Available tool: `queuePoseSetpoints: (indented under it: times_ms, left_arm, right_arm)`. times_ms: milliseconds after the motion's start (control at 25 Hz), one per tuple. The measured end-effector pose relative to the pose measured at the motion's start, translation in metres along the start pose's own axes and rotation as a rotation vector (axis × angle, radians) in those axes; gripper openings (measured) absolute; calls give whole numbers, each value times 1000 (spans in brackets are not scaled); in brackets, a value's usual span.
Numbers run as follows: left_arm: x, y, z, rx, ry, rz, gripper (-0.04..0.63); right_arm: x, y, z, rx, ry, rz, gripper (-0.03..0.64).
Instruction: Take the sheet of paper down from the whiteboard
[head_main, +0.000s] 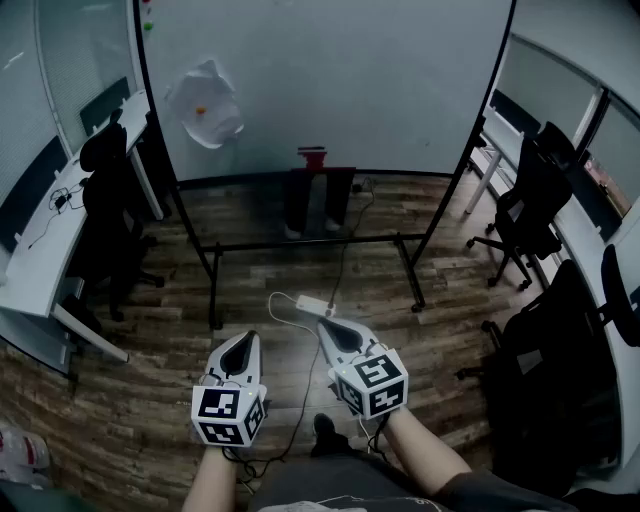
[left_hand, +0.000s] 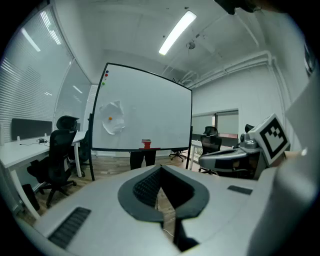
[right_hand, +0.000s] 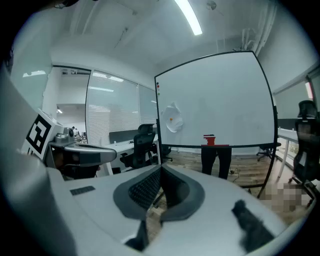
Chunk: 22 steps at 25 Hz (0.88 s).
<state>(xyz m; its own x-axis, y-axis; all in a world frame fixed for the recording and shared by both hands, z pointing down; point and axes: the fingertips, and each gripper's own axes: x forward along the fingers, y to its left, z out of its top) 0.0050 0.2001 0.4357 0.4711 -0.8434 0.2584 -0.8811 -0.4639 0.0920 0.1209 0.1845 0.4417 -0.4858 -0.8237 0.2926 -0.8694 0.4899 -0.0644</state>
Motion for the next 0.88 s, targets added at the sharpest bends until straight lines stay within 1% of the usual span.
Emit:
queuePoseSetpoints:
  times_ms: [240, 400, 560, 680, 760, 880]
  left_arm:
    - [13, 0, 3, -2, 4, 16, 12]
    - [24, 1, 6, 9, 11, 30, 12]
    - [36, 3, 7, 12, 26, 56, 12]
    - [45, 4, 7, 13, 33, 77, 12]
    - [50, 5, 9, 10, 28, 93, 12]
    - [60, 8, 15, -2, 12, 126, 12]
  right_arm:
    - [9, -13, -9, 8, 28, 37, 21]
    - [17, -22, -8, 12, 29, 52, 21]
    - [27, -32, -6, 22, 28, 70, 21]
    - [36, -45, -6, 48, 13, 76, 21]
    - [42, -51, -5, 66, 4, 94, 21]
    - [51, -62, -1, 65, 0, 122, 21]
